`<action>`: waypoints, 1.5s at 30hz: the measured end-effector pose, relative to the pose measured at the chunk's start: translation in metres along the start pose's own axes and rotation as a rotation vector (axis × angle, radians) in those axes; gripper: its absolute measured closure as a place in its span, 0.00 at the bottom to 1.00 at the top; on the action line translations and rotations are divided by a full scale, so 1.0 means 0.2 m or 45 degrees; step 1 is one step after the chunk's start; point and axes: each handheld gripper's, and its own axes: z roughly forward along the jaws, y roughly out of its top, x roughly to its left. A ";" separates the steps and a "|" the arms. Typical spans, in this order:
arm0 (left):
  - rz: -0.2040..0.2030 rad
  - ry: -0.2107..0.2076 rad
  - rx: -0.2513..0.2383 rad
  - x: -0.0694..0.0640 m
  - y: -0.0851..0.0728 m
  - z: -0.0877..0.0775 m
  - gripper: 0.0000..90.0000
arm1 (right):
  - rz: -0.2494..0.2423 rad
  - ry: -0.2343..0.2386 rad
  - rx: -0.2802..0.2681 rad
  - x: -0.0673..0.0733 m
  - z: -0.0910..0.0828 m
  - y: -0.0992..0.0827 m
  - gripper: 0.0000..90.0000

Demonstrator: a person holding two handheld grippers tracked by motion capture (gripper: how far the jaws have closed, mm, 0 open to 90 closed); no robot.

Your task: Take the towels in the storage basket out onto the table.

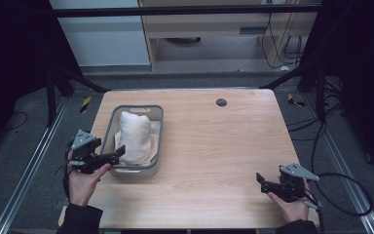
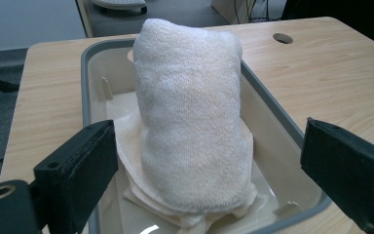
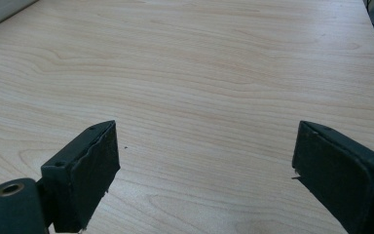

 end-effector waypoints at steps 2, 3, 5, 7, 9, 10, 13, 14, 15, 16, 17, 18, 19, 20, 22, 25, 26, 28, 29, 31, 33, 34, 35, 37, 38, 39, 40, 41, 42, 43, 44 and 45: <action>-0.002 0.002 0.003 0.00 0.01 0.01 0.07 | -0.001 0.000 0.000 0.00 0.00 0.00 0.11; 0.001 0.005 0.014 -0.01 0.03 0.04 0.07 | -0.001 0.001 0.001 0.00 0.00 0.00 0.11; 0.001 0.004 0.023 -0.01 0.04 0.06 0.07 | 0.002 0.001 0.004 0.00 0.00 0.00 0.11; 0.011 0.010 0.037 -0.02 0.06 0.08 0.07 | 0.010 0.008 0.008 0.00 0.00 0.00 0.11; 0.010 0.010 0.038 -0.02 0.09 0.10 0.07 | 0.007 0.010 0.012 0.00 0.00 0.00 0.11; 0.012 0.013 0.043 -0.02 0.10 0.11 0.07 | 0.002 0.007 0.013 0.00 0.00 0.00 0.10; 0.016 0.020 0.059 -0.02 0.12 0.15 0.07 | -0.004 0.008 0.015 0.00 0.01 0.00 0.10; 0.016 0.020 0.059 -0.02 0.12 0.15 0.07 | -0.004 0.008 0.017 0.00 0.01 0.00 0.10; 0.016 0.017 0.069 -0.02 0.13 0.16 0.07 | -0.004 0.008 0.017 0.00 0.01 0.00 0.10; 0.016 0.015 0.072 -0.02 0.13 0.18 0.06 | -0.006 0.009 0.018 0.00 0.01 0.00 0.10; 0.021 0.015 0.080 -0.03 0.13 0.19 0.06 | 0.000 0.012 0.021 0.00 0.01 0.00 0.10; 0.021 0.015 0.080 -0.03 0.13 0.19 0.06 | 0.000 0.012 0.021 0.00 0.01 0.00 0.10; 0.023 0.016 0.089 -0.03 0.13 0.20 0.06 | 0.004 0.013 0.023 0.00 0.01 0.00 0.10; 0.024 0.020 0.096 -0.03 0.14 0.21 0.06 | -0.007 0.012 0.024 0.00 0.01 0.00 0.10; 0.022 0.022 0.116 -0.02 0.14 0.24 0.06 | 0.000 0.019 0.032 0.01 0.02 0.00 0.09; 0.020 0.021 0.142 -0.02 0.14 0.28 0.06 | -0.003 0.015 0.030 0.00 0.02 0.00 0.09; 0.020 0.021 0.142 -0.02 0.14 0.28 0.06 | -0.003 0.015 0.030 0.00 0.02 0.00 0.09; 0.022 0.024 0.159 -0.02 0.14 0.30 0.05 | -0.001 0.017 0.033 0.00 0.02 0.00 0.09; 0.021 0.030 0.176 -0.02 0.14 0.33 0.05 | 0.004 0.022 0.037 0.00 0.02 0.00 0.09; 0.026 0.034 0.190 -0.02 0.14 0.35 0.04 | 0.001 0.023 0.042 0.00 0.02 0.00 0.09; 0.034 0.040 0.208 -0.03 0.14 0.36 0.04 | 0.005 0.025 0.044 0.00 0.02 0.00 0.08; 0.038 0.042 0.226 -0.03 0.14 0.39 0.04 | 0.003 0.027 0.046 0.00 0.02 0.00 0.08; 0.038 0.042 0.226 -0.03 0.14 0.39 0.04 | 0.003 0.027 0.046 0.00 0.02 0.00 0.08; 0.045 0.044 0.248 -0.03 0.13 0.41 0.03 | 0.005 0.027 0.051 0.00 0.02 0.00 0.08; 0.051 0.047 0.260 -0.02 0.13 0.42 0.03 | -0.005 0.022 0.051 0.00 0.03 0.00 0.07; 0.051 0.047 0.260 -0.02 0.13 0.42 0.03 | -0.005 0.022 0.051 0.00 0.03 0.00 0.07; 0.050 0.047 0.274 -0.02 0.13 0.44 0.02 | 0.001 0.029 0.058 0.00 0.03 0.00 0.07; 0.054 0.044 0.280 -0.02 0.12 0.45 0.02 | 0.002 0.030 0.060 0.00 0.03 0.00 0.07; 0.057 0.043 0.289 -0.02 0.12 0.46 0.02 | 0.000 0.031 0.062 0.00 0.03 0.00 0.07; 0.057 0.043 0.289 -0.02 0.12 0.46 0.02 | 0.000 0.031 0.062 0.00 0.03 0.00 0.07; 0.059 0.035 0.305 -0.02 0.10 0.47 0.02 | -0.011 0.028 0.065 0.00 0.03 -0.01 0.07; 0.059 0.035 0.305 -0.02 0.10 0.47 0.02 | -0.011 0.028 0.065 0.00 0.03 -0.01 0.07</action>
